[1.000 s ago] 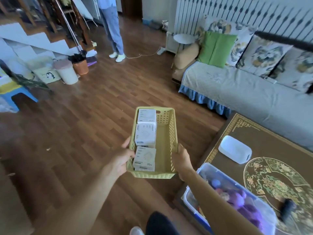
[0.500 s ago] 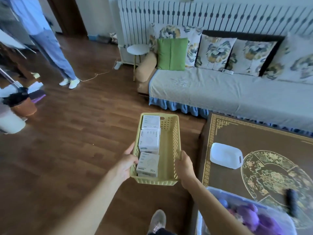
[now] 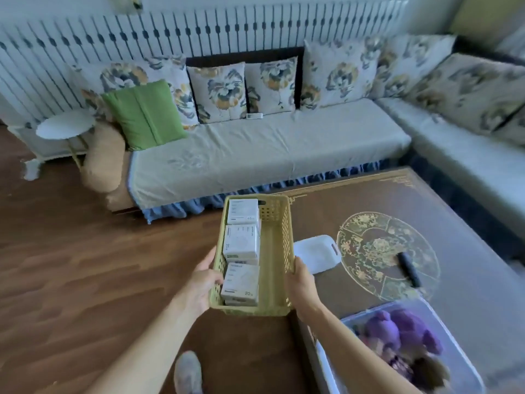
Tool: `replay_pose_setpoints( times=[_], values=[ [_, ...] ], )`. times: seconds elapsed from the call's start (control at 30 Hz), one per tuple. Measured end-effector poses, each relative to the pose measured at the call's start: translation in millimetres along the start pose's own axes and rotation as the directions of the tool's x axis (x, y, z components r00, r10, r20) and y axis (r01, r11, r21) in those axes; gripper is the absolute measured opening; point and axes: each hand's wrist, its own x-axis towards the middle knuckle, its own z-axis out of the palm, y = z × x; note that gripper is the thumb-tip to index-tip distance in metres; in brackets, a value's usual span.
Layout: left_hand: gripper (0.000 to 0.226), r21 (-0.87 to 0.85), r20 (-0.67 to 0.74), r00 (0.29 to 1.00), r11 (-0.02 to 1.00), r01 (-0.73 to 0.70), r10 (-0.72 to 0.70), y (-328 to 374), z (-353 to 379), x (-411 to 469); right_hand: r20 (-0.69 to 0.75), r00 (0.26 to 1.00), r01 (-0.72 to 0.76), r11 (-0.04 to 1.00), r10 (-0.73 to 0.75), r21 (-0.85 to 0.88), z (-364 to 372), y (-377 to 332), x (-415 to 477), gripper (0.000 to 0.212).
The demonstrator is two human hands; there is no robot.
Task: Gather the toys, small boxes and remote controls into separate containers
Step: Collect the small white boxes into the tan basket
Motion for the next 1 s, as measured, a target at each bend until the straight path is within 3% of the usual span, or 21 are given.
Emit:
replay_pose_setpoints(
  times=[0.17, 0.23, 0.33, 0.5, 0.6, 0.73, 0.87, 1.0],
  values=[
    [0.090, 0.155, 0.238, 0.967, 0.987, 0.053, -0.089, 28.9, 29.6, 70.0, -0.247, 0.964, -0.072, 0.988, 0.104, 0.134, -8.9, 10.3, 25.8, 0.013],
    [0.089, 0.162, 0.284, 0.955, 0.986, 0.046, -0.091, 35.5, 35.0, 84.6, -0.272, 0.955, -0.078, 0.985, 0.119, 0.157, -10.4, 11.1, 30.5, 0.014],
    [0.090, 0.268, 0.422, 0.889, 0.961, 0.065, -0.178, 62.1, 41.2, 122.0, -0.417, 0.881, -0.102, 0.949, 0.225, 0.297, 4.8, 7.3, 39.0, 0.014],
    [0.092, 0.420, 0.512, 0.809, 0.906, 0.058, -0.289, 86.0, 63.5, 149.9, -0.510, 0.774, -0.087, 0.861, 0.375, 0.501, 27.6, 4.5, 32.2, 0.029],
    [0.092, 0.478, 0.553, 0.759, 0.877, 0.048, -0.343, 80.1, 83.5, 152.9, -0.512, 0.707, -0.089, 0.780, 0.487, 0.619, 41.6, 15.7, 25.4, 0.034],
    [0.095, 0.541, 0.555, 0.716, 0.838, 0.077, -0.424, 61.9, 105.2, 165.7, -0.471, 0.609, -0.071, 0.635, 0.638, 0.769, 49.3, 24.8, 19.0, 0.026],
    [0.096, 0.610, 0.535, 0.717, 0.792, 0.038, -0.447, 42.0, 129.0, 179.7, -0.327, 0.539, -0.092, 0.440, 0.776, 0.893, 46.4, 43.6, 24.1, 0.016],
    [0.097, 0.656, 0.507, 0.730, 0.754, 0.019, -0.459, 26.6, 154.2, 190.2, -0.137, 0.540, -0.158, 0.260, 0.831, 0.953, 40.3, 59.4, 35.1, 0.005]
  ],
)
